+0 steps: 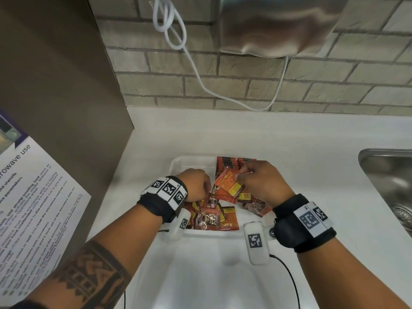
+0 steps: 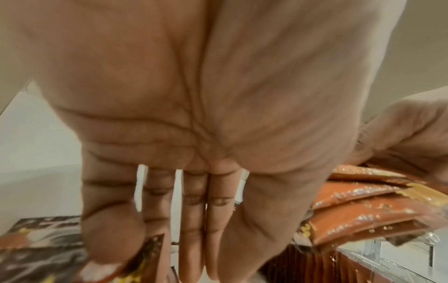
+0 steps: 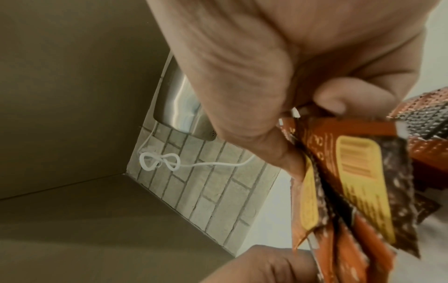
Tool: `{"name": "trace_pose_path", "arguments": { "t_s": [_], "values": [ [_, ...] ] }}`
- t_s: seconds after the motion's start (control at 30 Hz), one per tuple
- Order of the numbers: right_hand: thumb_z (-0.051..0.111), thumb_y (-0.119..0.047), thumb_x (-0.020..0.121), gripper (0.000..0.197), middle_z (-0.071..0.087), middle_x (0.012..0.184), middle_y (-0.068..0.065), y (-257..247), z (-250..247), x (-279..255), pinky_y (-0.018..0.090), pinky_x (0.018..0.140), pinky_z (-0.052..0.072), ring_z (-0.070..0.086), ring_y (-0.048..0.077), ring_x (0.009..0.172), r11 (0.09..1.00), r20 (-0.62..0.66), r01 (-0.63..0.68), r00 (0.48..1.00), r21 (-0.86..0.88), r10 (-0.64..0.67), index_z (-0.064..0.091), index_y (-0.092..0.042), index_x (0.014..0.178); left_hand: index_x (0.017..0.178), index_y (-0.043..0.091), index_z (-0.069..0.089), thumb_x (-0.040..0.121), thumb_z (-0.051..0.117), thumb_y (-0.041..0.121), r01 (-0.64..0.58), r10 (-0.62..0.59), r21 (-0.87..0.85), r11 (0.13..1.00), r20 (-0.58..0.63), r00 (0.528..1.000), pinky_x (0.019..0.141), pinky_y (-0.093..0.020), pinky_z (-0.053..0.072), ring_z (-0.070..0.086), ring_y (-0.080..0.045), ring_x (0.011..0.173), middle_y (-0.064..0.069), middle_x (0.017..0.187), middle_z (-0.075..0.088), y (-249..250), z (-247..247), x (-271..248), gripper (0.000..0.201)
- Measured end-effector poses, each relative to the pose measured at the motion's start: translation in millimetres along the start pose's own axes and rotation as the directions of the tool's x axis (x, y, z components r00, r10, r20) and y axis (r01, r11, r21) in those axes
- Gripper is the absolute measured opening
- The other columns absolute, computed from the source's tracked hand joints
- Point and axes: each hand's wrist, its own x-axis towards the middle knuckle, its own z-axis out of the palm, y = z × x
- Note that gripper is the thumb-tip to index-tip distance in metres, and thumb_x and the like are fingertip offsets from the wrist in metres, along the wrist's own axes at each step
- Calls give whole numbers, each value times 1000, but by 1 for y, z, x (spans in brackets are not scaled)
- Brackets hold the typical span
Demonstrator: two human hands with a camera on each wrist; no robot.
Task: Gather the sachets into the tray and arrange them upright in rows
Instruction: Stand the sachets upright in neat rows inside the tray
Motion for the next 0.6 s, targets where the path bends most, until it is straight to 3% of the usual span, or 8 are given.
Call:
{"name": "trace_pose_path", "arguments": {
  "t_s": [0.1, 0.2, 0.23, 0.3, 0.37, 0.4, 0.5, 0.6],
  "values": [
    [69, -22, 90, 12, 68, 85, 2, 1, 0, 1, 27, 59, 43, 61, 16, 73, 999, -15, -9, 1000, 40, 10, 69, -13, 81, 117, 18, 72, 94, 60, 18, 2, -2, 10, 1000, 7, 1000, 86, -25, 45, 61, -19, 111, 0, 123, 68, -1, 1, 1, 27],
    [70, -22, 91, 12, 67, 77, 0, 0, -2, 1, 25, 55, 40, 56, 12, 63, 993, -14, -19, 1000, 114, 21, 69, -11, 85, 120, 19, 70, 95, 53, 12, 27, -27, -8, 1000, -43, 999, 82, -25, 43, 58, -16, 97, -2, 125, 67, 0, -4, 1, 30],
    [70, -23, 90, 13, 66, 75, -1, 0, -4, 2, 24, 54, 38, 54, 11, 60, 989, -14, -26, 999, 146, 29, 69, -11, 86, 121, 19, 68, 97, 49, 12, 42, -49, -69, 997, -101, 994, 80, -26, 45, 58, -15, 93, -1, 125, 67, 0, -9, 2, 32],
    [72, -24, 90, 13, 66, 71, 1, -2, -8, 4, 24, 54, 39, 54, 14, 57, 976, 2, -41, 999, 215, 42, 69, -12, 85, 123, 19, 63, 101, 45, 18, 75, -172, -391, 917, -221, 960, 79, -35, 57, 66, -20, 90, 1, 121, 65, 2, -22, 1, 29],
    [73, -25, 89, 14, 67, 72, 6, -5, -12, 6, 25, 52, 41, 54, 17, 56, 959, 38, -52, 998, 277, 43, 70, -11, 86, 126, 18, 58, 105, 43, 36, 43, -269, -754, 655, -180, 946, 83, -46, 61, 68, -27, 97, -4, 118, 65, 6, -32, -1, 32],
    [73, -25, 90, 15, 69, 75, 9, -7, -14, 8, 25, 50, 42, 55, 17, 57, 949, 53, -58, 998, 309, 44, 70, -11, 89, 128, 18, 56, 104, 42, 49, 39, -255, -857, 514, -110, 961, 84, -47, 61, 67, -29, 102, -7, 118, 65, 9, -35, -2, 41],
    [70, -22, 93, 14, 71, 81, 9, -16, -16, 11, 21, 44, 43, 59, 12, 53, 893, 69, -81, 996, 443, 56, 69, -8, 97, 125, 22, 59, 94, 38, 72, 60, -48, -976, 208, 51, 998, 90, -50, 56, 68, -32, 110, -11, 116, 71, 18, -35, -4, 62],
    [67, -20, 96, 11, 74, 91, 11, -20, -12, 16, 21, 45, 48, 67, 15, 65, 832, 83, -114, 993, 544, 82, 67, -9, 99, 117, 25, 59, 94, 44, 68, 25, 49, -996, -86, 21, 999, 88, -56, 56, 71, -34, 104, -12, 113, 73, 25, -29, -2, 51]
  ]
}}
